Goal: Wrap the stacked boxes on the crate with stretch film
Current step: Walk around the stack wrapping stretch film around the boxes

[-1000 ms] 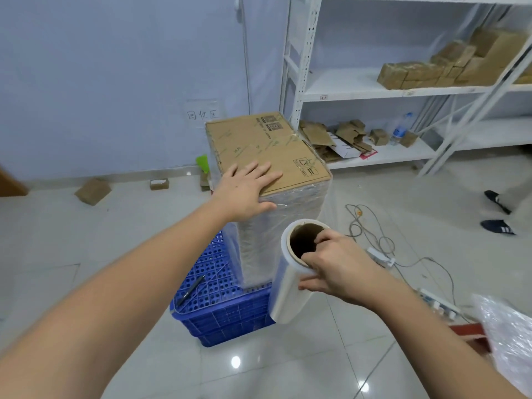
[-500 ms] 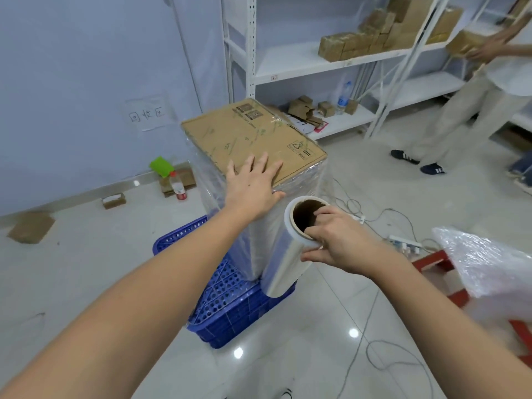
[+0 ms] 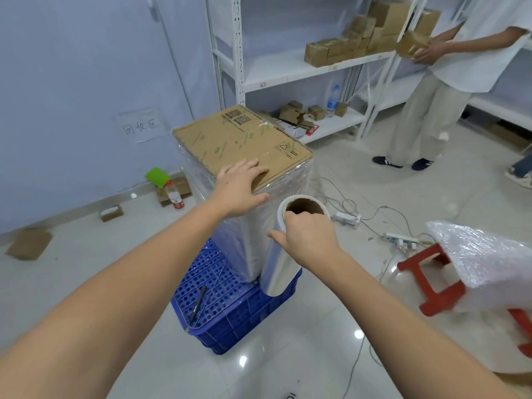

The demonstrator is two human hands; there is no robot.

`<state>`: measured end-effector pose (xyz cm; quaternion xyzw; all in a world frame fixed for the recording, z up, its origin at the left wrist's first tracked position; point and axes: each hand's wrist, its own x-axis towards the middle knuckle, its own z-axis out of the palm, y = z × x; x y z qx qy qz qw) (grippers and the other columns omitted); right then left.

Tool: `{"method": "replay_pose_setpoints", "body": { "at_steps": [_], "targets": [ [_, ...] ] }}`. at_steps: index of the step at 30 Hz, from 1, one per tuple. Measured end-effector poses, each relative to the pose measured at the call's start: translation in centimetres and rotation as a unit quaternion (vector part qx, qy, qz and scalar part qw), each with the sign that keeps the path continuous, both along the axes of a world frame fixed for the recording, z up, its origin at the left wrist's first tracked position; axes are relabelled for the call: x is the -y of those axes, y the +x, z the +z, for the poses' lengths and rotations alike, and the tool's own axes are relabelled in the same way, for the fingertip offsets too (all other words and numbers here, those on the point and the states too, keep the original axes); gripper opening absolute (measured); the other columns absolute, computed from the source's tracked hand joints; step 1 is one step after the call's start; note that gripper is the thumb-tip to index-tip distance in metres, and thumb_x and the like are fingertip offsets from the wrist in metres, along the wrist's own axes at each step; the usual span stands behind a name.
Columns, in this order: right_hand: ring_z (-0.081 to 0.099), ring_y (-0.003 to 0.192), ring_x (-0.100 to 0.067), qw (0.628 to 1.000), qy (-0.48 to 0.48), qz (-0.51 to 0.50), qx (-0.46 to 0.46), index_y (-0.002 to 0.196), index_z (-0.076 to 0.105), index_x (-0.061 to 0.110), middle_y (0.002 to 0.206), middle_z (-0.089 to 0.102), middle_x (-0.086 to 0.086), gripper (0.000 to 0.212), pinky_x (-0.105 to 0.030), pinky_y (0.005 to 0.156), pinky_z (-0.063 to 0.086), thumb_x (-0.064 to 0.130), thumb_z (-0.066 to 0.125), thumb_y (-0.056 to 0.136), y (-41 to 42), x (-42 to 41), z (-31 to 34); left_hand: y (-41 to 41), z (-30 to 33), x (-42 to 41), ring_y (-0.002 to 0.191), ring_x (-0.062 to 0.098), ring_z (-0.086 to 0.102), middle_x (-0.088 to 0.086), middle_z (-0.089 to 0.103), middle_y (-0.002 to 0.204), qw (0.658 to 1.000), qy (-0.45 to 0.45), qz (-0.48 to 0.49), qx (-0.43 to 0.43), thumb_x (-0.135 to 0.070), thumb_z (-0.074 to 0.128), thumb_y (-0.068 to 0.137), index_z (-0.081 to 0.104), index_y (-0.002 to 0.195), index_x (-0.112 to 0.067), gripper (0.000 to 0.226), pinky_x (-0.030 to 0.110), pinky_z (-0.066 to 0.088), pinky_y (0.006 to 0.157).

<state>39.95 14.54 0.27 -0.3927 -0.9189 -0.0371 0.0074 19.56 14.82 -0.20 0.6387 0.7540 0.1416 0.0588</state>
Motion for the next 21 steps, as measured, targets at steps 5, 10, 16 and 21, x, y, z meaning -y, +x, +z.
{"method": "replay_pose_setpoints", "body": {
  "at_steps": [5,10,16,21],
  "targets": [
    [0.046,0.054,-0.017,0.998,-0.057,-0.025,-0.010,0.080,0.052,0.015,0.063,0.048,0.002,0.033,-0.030,0.048,0.032,0.044,0.055,0.095,0.9,0.5,0.5,-4.7,1.6,1.4,0.159,0.020,0.001,0.000,-0.001,0.174,0.971,-0.112,-0.172,-0.122,-0.071,0.077,0.074,0.005,0.166,-0.035,0.122,0.043,0.003,0.129],
    [0.048,0.052,-0.018,0.995,-0.027,-0.084,-0.036,0.076,0.041,0.016,0.060,0.050,0.002,0.034,-0.031,0.049,0.033,0.045,0.051,0.092,0.3,1.6,0.0,-6.4,0.9,1.2,0.160,0.024,0.002,0.002,-0.001,0.174,0.955,-0.084,-0.205,-0.197,-0.071,0.076,0.075,-0.003,0.165,-0.037,0.124,0.039,0.002,0.127],
    [0.052,0.054,-0.015,0.986,-0.031,-0.155,-0.049,0.067,0.043,0.020,0.060,0.054,0.003,0.057,-0.031,0.049,0.042,0.073,0.059,0.080,-0.9,1.0,0.3,-6.9,-0.6,0.7,0.159,0.032,0.012,0.010,0.009,0.173,0.948,-0.035,-0.210,-0.234,-0.078,0.063,0.079,0.005,0.166,-0.030,0.115,0.043,0.011,0.129],
    [0.042,0.063,-0.022,0.994,0.026,-0.072,-0.084,0.058,0.028,0.023,0.053,0.033,0.007,0.058,-0.028,0.048,0.018,0.058,0.070,0.077,-0.7,2.6,-1.2,-7.2,-0.7,0.4,0.158,0.034,0.014,0.011,0.008,0.173,0.944,-0.037,-0.222,-0.241,-0.078,0.057,0.082,0.002,0.166,-0.028,0.112,0.044,0.013,0.128]
  ]
}}
